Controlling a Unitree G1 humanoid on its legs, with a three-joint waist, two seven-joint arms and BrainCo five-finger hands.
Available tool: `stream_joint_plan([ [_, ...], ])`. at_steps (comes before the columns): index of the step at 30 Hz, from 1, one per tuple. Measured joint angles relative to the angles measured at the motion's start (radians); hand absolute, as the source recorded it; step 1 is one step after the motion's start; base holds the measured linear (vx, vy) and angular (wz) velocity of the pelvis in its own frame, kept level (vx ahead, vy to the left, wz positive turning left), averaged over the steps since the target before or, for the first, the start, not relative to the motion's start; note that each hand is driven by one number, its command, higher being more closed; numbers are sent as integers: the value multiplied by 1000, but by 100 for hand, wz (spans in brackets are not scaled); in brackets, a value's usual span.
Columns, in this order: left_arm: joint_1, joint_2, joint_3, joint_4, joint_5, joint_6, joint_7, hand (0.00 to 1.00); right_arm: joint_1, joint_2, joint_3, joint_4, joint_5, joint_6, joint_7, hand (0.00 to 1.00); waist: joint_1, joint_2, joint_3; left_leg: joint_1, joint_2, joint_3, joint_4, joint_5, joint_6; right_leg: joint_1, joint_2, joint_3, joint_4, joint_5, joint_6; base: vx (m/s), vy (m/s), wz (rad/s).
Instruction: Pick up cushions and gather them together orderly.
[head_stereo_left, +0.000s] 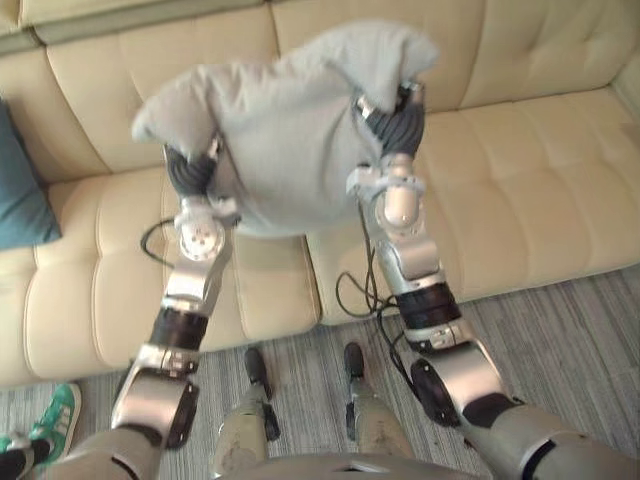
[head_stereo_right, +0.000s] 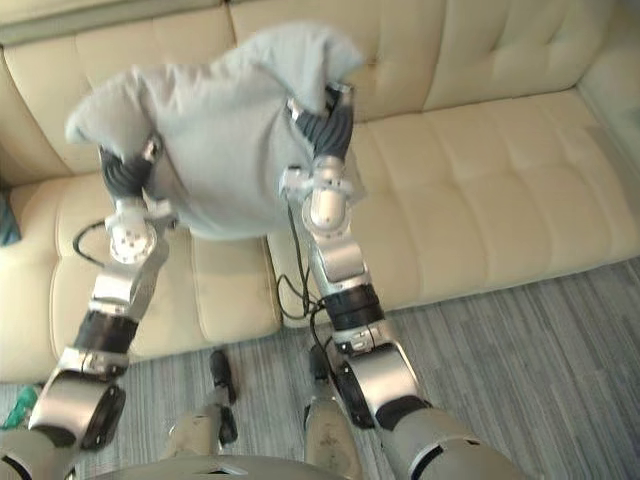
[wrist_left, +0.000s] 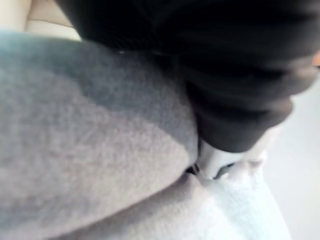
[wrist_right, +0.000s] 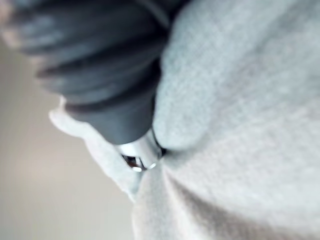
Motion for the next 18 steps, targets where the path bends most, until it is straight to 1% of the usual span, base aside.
stream_joint_plan([
  [1,-38,3,3,9,5,0,4,100,-16,0,-14,0,0,-9,-11,100,6,8,11,-14,2,-12,0,4,-3,-17,0,-9,18,-8,-2,-94,-31,27],
  [2,-95,10,5,36,5,0,5,100,-35,3,-35,-1,0,-13,-28,100,18,22,24,-31,5,-15,0,7,-8,-46,-1,-20,52,-24,-1,-66,-22,20],
  [4,-158,15,8,76,6,0,4,100,-51,8,-47,-1,1,-15,-46,100,33,30,30,-58,5,-15,0,12,-14,-94,-4,-22,101,-46,-1,-60,-29,14],
  [5,-219,25,18,117,6,0,3,100,-69,27,-70,-1,2,-16,-50,100,39,39,38,-88,3,-18,0,23,-15,-141,-9,-30,148,-67,0,-43,-30,17],
  [6,-241,28,22,129,5,0,2,100,-78,34,-76,-1,3,-16,-55,100,38,43,42,-100,2,-22,0,26,-16,-157,-11,-34,164,-74,-2,-36,-29,28],
  [7,-291,28,34,160,4,0,0,100,-101,46,-87,-1,14,-17,-74,100,40,52,51,-133,-2,-29,0,36,-17,-208,-20,-38,216,-98,-1,-25,-22,22],
  [8,-306,28,38,165,4,0,1,100,-110,49,-91,-1,19,-17,-79,100,40,53,55,-142,-5,-30,0,45,-9,-227,-24,-38,237,-107,-1,-21,-28,26],
  [10,-358,28,48,176,0,0,0,100,-154,66,-126,0,27,-21,-89,100,41,60,86,-180,-20,-39,0,58,-22,-299,-45,-42,329,-153,-4,-9,-32,28],
  [11,-365,28,51,178,-1,0,-1,100,-160,68,-128,0,33,-23,-90,100,43,60,87,-191,-23,-39,0,62,-26,-316,-49,-41,344,-160,-5,-11,-46,27],
  [13,-399,28,76,195,-19,-1,-2,100,-203,84,-143,19,44,-30,-90,100,47,63,98,-243,-30,-41,0,74,-37,-393,-59,-42,407,-185,-12,-7,-54,19],
  [14,-405,28,81,196,-22,-1,-2,100,-217,85,-145,31,46,-35,-91,100,46,64,108,-248,-31,-41,0,79,-42,-401,-60,-43,415,-188,-14,-4,-50,20],
  [16,-419,26,93,196,-40,-1,-4,100,-267,83,-164,72,62,-44,-91,100,44,81,132,-291,-33,-41,0,97,-62,-452,-72,-58,454,-204,-24,-11,-53,24],
  [18,-422,25,110,196,-49,-1,-5,100,-285,84,-162,80,70,-45,-89,100,45,86,143,-321,-33,-39,0,93,-66,-495,-76,-61,486,-216,-30,-6,-59,17],
])
